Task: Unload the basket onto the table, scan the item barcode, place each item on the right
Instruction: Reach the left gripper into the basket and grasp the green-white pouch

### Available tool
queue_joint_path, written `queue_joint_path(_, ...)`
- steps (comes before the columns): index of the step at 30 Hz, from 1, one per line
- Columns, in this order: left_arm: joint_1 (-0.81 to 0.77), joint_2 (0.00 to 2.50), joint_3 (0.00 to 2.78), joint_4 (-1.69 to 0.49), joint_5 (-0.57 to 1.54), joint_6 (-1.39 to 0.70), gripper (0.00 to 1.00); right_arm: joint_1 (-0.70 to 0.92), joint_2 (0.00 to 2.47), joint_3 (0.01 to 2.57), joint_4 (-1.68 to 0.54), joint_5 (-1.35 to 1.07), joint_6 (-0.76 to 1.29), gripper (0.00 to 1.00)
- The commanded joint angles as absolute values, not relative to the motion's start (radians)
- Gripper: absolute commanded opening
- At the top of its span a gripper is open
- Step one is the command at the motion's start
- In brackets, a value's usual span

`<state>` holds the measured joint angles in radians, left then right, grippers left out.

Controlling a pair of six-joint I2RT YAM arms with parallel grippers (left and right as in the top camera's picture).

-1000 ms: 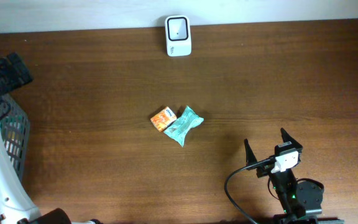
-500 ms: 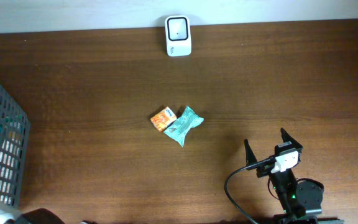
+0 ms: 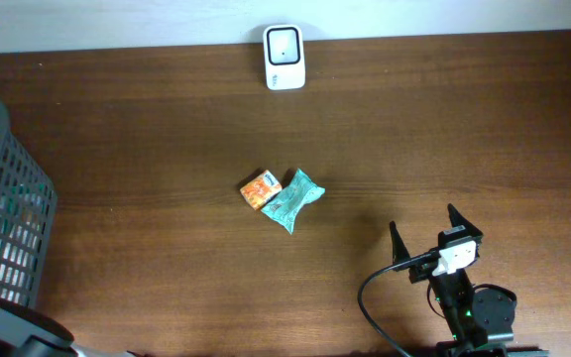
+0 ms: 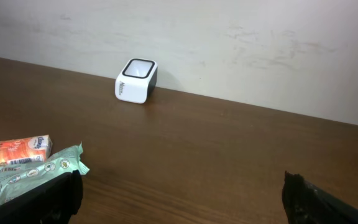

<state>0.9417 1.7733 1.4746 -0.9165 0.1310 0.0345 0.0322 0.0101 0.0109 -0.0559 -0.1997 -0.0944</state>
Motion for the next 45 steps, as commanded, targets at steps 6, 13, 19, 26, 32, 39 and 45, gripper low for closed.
queue_joint_path(6, 0.934, 1.778, 1.471, -0.905, 0.132, 0.054, 0.95, 0.026, 0.004, 0.006, -0.061, -0.202, -0.097, 0.98)
queue_joint_path(13, 0.934, 1.621, 1.477, -0.894, 0.200, 0.037, 0.96, 0.026, 0.003, 0.006, -0.061, -0.202, -0.097, 0.98)
queue_joint_path(19, 0.912, 1.557, 1.476, -0.902, 0.152, 0.027, 0.98, 0.026, 0.004, 0.006, -0.061, -0.202, -0.097, 0.98)
queue_joint_path(26, 0.912, 1.557, 1.476, -0.913, 0.088, 0.039, 0.99, 0.026, 0.003, 0.006, -0.061, -0.202, -0.097, 0.98)
queue_joint_path(32, 0.912, 1.557, 1.476, -0.912, 0.085, 0.039, 0.98, 0.026, 0.003, 0.006, -0.061, -0.202, -0.097, 0.98)
queue_joint_path(39, 0.913, 1.616, 1.472, -0.925, 0.081, 0.243, 1.00, 0.026, 0.004, 0.006, -0.061, -0.202, -0.097, 0.98)
queue_joint_path(45, 0.913, 1.780, 1.472, -0.917, 0.083, 0.340, 0.85, 0.026, 0.003, 0.006, -0.061, -0.202, -0.097, 0.98)
